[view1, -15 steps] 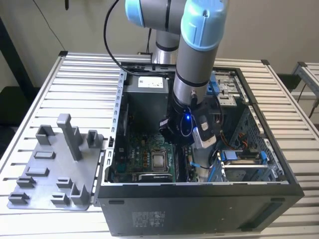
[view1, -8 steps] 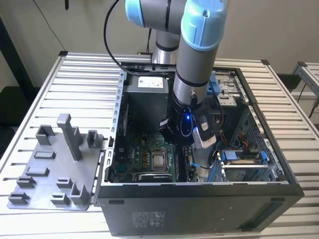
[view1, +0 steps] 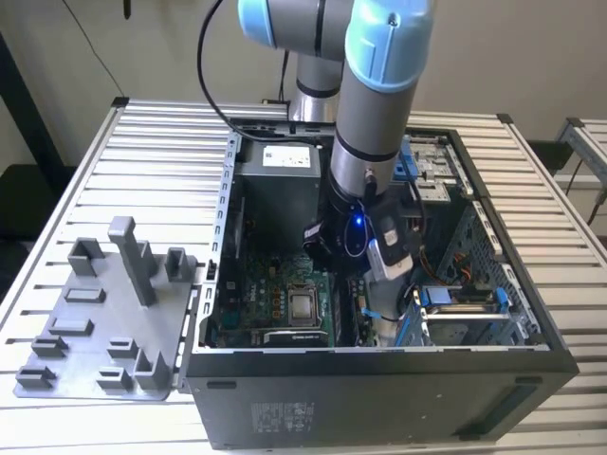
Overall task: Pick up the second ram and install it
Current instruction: 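Insert the second ram into the second slot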
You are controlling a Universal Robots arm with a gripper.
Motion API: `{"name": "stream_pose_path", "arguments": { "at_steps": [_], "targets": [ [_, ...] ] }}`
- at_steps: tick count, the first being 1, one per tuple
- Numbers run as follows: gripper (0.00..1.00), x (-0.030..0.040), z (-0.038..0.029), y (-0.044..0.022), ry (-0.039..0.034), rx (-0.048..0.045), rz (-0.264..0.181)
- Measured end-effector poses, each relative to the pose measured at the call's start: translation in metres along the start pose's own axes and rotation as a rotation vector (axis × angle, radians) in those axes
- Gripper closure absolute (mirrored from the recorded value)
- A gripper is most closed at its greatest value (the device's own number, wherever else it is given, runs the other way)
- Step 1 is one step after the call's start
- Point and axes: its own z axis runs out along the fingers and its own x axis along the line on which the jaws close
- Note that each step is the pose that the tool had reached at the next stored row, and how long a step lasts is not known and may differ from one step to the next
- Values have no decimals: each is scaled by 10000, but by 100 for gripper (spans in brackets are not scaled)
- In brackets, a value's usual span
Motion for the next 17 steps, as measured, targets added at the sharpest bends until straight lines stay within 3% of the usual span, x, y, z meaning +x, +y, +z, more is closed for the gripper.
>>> {"name": "stream_pose_path", "arguments": {
  "at_steps": [6, 12, 17],
  "targets": [
    [86, -10, -13, 0, -11, -18, -193],
    [86, -12, -12, -7, -64, -110, -524],
    [86, -25, -8, -20, -62, -109, -663]
  ]
}}
